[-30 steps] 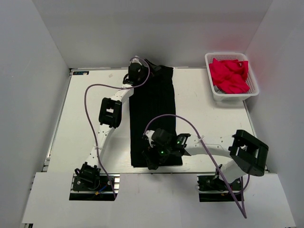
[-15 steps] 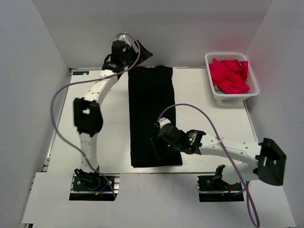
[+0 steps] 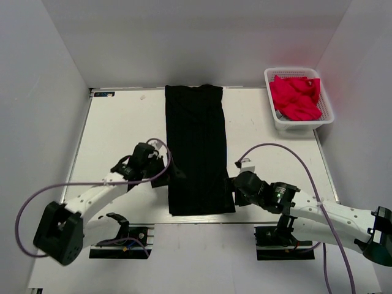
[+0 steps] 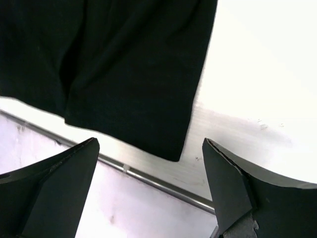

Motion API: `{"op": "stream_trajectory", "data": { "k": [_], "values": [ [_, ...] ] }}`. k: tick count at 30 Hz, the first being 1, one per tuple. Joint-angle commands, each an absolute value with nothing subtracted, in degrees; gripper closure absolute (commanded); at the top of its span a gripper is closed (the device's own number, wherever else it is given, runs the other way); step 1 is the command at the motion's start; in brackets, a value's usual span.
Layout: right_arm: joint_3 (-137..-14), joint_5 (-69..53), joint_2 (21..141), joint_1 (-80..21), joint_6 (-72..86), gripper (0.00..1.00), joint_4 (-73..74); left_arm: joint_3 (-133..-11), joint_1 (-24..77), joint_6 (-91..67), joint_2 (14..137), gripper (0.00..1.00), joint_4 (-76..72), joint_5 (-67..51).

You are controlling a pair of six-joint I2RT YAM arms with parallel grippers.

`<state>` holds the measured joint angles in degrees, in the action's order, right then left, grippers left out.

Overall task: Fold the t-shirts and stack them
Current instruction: Rotate the tshirt 90 degrees, then grab the bottom of the folded rectangular tshirt with both arms

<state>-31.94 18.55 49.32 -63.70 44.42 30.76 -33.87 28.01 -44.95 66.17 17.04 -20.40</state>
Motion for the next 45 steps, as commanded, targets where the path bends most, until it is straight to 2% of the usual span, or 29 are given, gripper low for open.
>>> {"op": "stream_trajectory", "data": {
  "k": [1, 4, 6, 12, 17, 24, 26, 31, 37, 39, 41, 43, 45],
  "values": [
    [-30.41, 15.67, 48.34, -63.63, 45.18, 0.10, 30.68, -33.66, 29.62, -46.85, 57.23, 0.00, 27.03, -23.04],
    [-29.97, 14.24, 49.04, -63.55, 45.61, 0.10, 31.02, -35.07, 31.29, -46.32, 55.20, 0.00, 39.33, -18.02],
    [-29.53, 14.24, 49.13, -63.63, 46.84, 0.10, 31.03, -33.67, 32.43, -46.32, 53.71, 0.00, 41.56, -18.02],
    [-25.93, 13.18, 47.73, -63.28, 50.09, 0.10, 31.29, -23.23, 34.19, -51.06, 52.83, 0.02, 44.30, -19.86],
    [-23.12, 10.90, 47.28, -63.11, 51.07, 0.10, 27.00, -21.71, 35.24, -52.73, 51.68, 0.06, 40.17, -19.34],
    [-20.22, 9.06, 49.39, -62.49, 51.77, 0.10, 23.83, -21.09, 37.44, -52.73, 58.62, 0.26, 35.07, -19.16],
    [-19.52, 8.70, 50.18, -62.31, 51.77, 0.10, 22.51, -21.09, 37.96, -52.73, 60.46, 0.28, 34.37, -17.76],
    [-18.81, 6.24, 52.47, -61.70, 51.33, 0.11, 19.34, -21.09, 38.50, -52.73, 63.11, 0.40, 32.18, -16.53],
    [-19.86, 4.75, 53.17, -61.35, 51.24, 0.39, 21.00, -21.71, 38.50, -52.21, 65.74, 0.67, 31.11, -16.52],
    [-19.17, 5.36, 53.00, -61.44, 51.33, 0.45, 21.71, -21.71, 38.50, -52.21, 66.26, 0.80, 29.72, -15.91],
    [-19.07, 5.80, 53.00, -61.26, 51.50, 0.50, 22.06, -21.10, 38.50, -52.21, 66.27, 0.87, 28.31, -15.91],
    [-19.42, 5.80, 53.70, -61.35, 51.59, 0.56, 22.50, -21.09, 38.50, -51.60, 67.67, 1.00, 27.16, -16.61],
    [-19.69, 5.28, 54.31, -61.44, 51.51, 0.63, 22.24, -21.62, 38.50, -51.59, 68.73, 1.00, 26.46, -17.14]
  ]
}}
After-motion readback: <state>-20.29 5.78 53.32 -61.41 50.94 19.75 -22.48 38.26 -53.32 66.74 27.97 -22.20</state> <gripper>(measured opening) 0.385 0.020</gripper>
